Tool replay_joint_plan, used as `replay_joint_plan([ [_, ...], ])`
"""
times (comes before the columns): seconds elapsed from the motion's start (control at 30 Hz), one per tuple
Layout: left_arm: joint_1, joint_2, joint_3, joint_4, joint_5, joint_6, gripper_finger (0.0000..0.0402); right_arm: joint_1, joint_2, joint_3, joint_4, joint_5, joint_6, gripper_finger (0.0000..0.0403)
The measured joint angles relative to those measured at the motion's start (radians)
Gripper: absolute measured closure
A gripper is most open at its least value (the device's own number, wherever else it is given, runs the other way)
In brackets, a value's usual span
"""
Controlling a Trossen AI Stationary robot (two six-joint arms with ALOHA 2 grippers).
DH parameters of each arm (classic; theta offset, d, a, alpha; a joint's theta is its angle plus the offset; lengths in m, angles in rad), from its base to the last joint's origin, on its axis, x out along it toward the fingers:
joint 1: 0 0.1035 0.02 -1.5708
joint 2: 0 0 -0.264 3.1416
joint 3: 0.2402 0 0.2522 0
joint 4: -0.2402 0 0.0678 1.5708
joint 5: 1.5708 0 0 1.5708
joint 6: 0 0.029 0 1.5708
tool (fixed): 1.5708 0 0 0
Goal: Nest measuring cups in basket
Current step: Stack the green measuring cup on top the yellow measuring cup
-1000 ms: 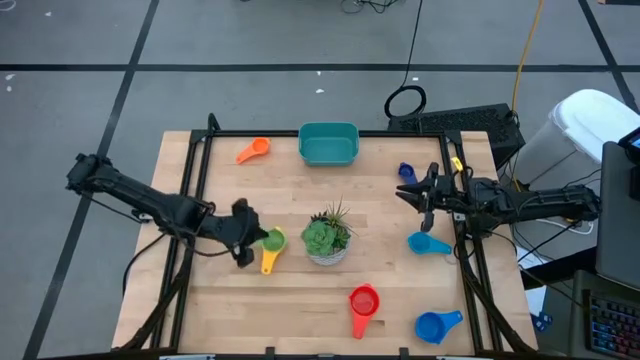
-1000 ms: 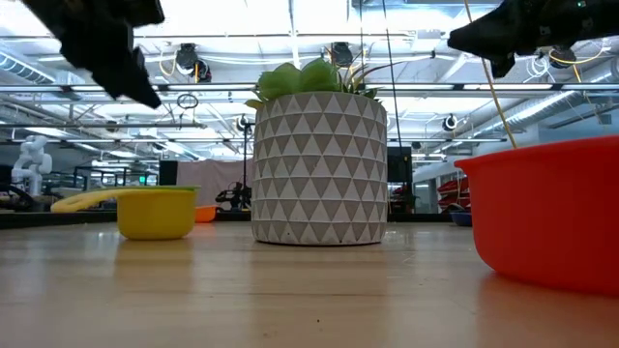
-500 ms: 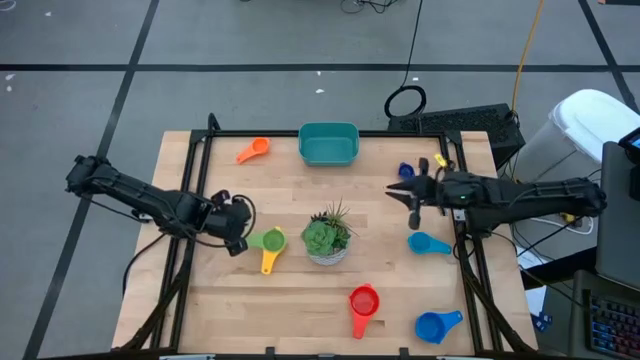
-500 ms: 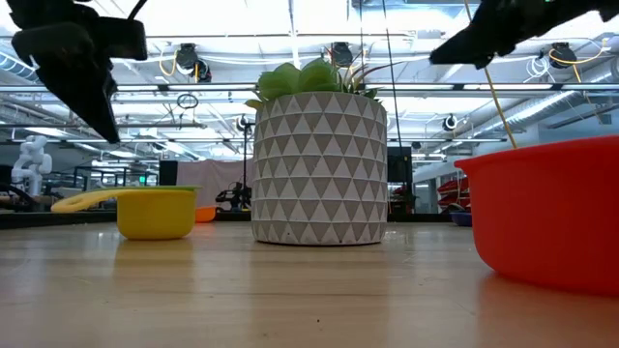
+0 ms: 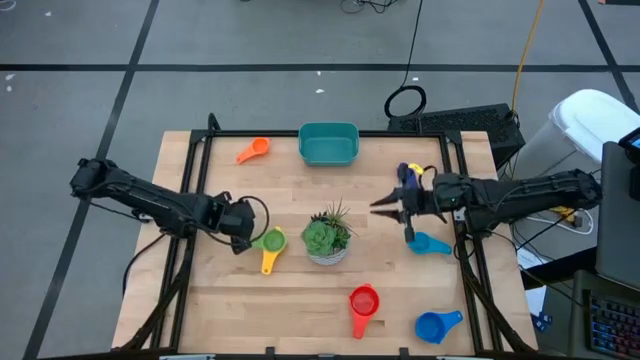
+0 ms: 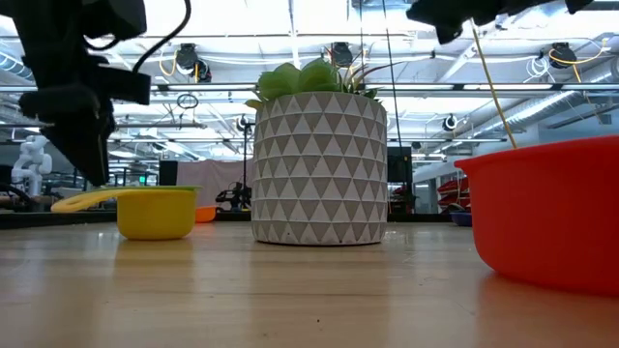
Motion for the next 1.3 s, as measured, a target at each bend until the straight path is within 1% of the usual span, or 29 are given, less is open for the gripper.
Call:
replay_joint_plan([
  [0.07, 0.000, 0.016, -0.002, 0.005, 0.000, 0.003, 0.0198, 0.030, 0.022, 0.004, 0.027, 0.007, -0.027, 0.0334],
  [0.17, 0.000, 0.019, 0.001, 0.006, 0.000, 0.018, 0.0209, 0.055, 0.073, 0.052, 0.008, 0.054, -0.071, 0.0334],
  [0.37, 0.000, 0.017, 0.001, 0.006, -0.006, 0.044, 0.0241, 0.065, 0.210, 0.194, 0.002, 0.060, -0.153, 0.0337],
  [0.43, 0.000, 0.017, 0.001, 0.007, -0.009, 0.046, 0.0250, 0.065, 0.256, 0.235, -0.008, 0.058, -0.180, 0.0348],
  [0.57, 0.000, 0.017, 0.002, 0.006, -0.029, 0.066, 0.0271, 0.084, 0.348, 0.298, -0.019, 0.058, -0.255, 0.0395],
  [0.7, 0.000, 0.017, 0.002, 0.006, -0.070, 0.095, 0.0290, 0.103, 0.439, 0.368, -0.018, 0.055, -0.283, 0.0402],
  [0.83, 0.015, 0.017, 0.002, 0.011, -0.080, 0.109, 0.0304, 0.131, 0.530, 0.440, -0.021, 0.052, -0.324, 0.0402],
  [1.03, 0.021, 0.017, 0.002, 0.077, -0.079, 0.128, 0.0309, 0.151, 0.671, 0.570, -0.101, 0.051, -0.361, 0.0403],
  [1.17, 0.021, 0.017, 0.000, 0.114, -0.037, 0.161, 0.0309, 0.150, 0.750, 0.657, -0.177, 0.003, -0.364, 0.0403],
  [1.23, 0.021, 0.017, -0.008, 0.113, -0.035, 0.172, 0.0309, 0.155, 0.785, 0.704, -0.206, -0.023, -0.365, 0.0403],
  [1.3, 0.021, 0.017, -0.020, 0.113, -0.035, 0.176, 0.0309, 0.163, 0.819, 0.754, -0.236, -0.027, -0.378, 0.0403],
])
